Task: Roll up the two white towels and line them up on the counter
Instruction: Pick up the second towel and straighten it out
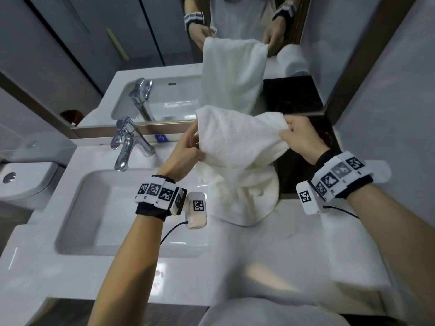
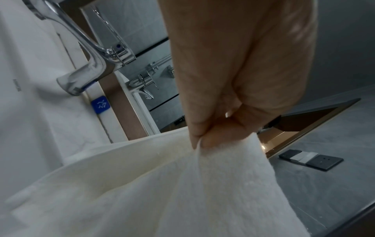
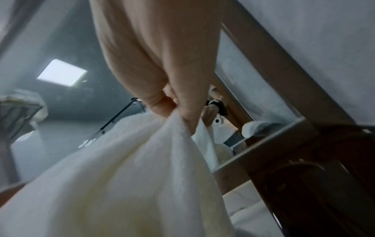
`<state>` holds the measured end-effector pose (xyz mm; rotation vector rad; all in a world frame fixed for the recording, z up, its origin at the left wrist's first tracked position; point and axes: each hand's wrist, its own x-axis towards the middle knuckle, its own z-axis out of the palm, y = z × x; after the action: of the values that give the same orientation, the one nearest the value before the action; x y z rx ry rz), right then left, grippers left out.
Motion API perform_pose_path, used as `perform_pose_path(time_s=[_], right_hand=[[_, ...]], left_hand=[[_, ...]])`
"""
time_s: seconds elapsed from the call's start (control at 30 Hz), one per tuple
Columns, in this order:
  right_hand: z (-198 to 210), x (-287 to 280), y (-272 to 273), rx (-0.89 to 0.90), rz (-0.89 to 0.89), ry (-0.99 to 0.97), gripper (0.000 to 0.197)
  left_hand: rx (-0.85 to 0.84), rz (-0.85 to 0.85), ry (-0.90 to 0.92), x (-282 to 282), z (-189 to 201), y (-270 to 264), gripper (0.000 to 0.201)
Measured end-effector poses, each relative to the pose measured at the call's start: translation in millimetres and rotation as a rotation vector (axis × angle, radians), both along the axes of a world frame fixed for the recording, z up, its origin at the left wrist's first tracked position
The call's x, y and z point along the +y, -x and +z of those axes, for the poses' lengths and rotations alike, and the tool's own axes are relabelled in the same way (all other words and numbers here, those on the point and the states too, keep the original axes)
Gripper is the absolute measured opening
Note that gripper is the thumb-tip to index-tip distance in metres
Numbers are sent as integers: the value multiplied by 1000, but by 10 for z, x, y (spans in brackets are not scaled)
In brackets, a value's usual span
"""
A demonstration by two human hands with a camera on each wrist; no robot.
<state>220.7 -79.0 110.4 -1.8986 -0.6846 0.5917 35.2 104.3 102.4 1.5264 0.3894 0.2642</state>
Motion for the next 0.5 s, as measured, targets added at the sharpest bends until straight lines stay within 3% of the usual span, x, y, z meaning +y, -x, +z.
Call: perform_pose_path(time_s=[0.1,0.2,0.33,0.5], right_hand=[[-9,-17,-27,210,14,-91,45],[-82,-34,-65,452,-45,-163,31],[-277,-41,-73,419,-86,-101,37],[-331,-92,-168,450,-110,-92,29]], left_hand=[[33,13,33,17,-61,0,93],[63,15,138,41,-143,-16,87],[95,63,204,-22,-242,-91,41],[105,192,177,-16,-401,-115,35]])
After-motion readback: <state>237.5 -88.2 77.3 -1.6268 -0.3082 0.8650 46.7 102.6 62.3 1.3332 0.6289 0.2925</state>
